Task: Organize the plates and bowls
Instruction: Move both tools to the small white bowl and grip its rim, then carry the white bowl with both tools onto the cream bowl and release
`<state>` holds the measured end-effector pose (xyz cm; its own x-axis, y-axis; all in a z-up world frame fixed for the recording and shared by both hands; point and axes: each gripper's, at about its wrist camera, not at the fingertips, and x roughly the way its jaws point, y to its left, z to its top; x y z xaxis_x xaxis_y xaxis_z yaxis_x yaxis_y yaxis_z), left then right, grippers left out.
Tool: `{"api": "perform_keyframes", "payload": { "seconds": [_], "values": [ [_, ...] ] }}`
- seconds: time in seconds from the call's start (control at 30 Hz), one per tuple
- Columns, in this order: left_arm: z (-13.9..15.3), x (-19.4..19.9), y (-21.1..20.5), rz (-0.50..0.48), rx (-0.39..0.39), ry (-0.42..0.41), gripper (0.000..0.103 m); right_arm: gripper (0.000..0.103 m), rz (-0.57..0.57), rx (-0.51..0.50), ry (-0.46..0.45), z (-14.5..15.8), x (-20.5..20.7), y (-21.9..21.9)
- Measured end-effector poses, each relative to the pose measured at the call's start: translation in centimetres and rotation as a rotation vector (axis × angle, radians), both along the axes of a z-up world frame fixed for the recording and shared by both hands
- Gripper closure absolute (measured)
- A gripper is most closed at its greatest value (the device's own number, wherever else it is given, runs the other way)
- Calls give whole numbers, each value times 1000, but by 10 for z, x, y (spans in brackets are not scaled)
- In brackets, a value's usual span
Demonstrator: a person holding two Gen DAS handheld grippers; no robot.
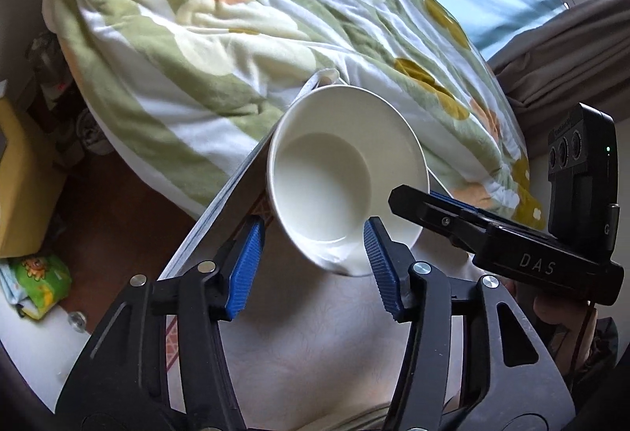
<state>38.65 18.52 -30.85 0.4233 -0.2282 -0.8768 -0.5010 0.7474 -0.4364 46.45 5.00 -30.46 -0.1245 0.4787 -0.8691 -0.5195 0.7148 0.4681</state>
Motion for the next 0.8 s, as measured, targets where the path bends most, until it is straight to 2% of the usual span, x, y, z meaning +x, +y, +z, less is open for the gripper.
{"api": "perform_keyframes", "payload": {
  "seconds": [0.13,0.17,0.2,0.27,0.57,0.8],
  "values": [
    [-12,8,7,11,5,20,71,70,20,14,9,-8,2,7],
    [-16,8,10,20,1,26,74,74,28,17,8,-8,1,9],
    [-20,7,14,27,-1,31,83,76,32,18,6,-10,1,11],
    [-24,4,20,41,-22,21,84,85,34,13,5,-13,0,12],
    [-13,4,11,-6,38,14,85,86,10,23,-36,-9,-7,5],
    [25,-8,-16,-82,101,-25,86,86,-68,78,-59,17,-27,-25]
  ]
}}
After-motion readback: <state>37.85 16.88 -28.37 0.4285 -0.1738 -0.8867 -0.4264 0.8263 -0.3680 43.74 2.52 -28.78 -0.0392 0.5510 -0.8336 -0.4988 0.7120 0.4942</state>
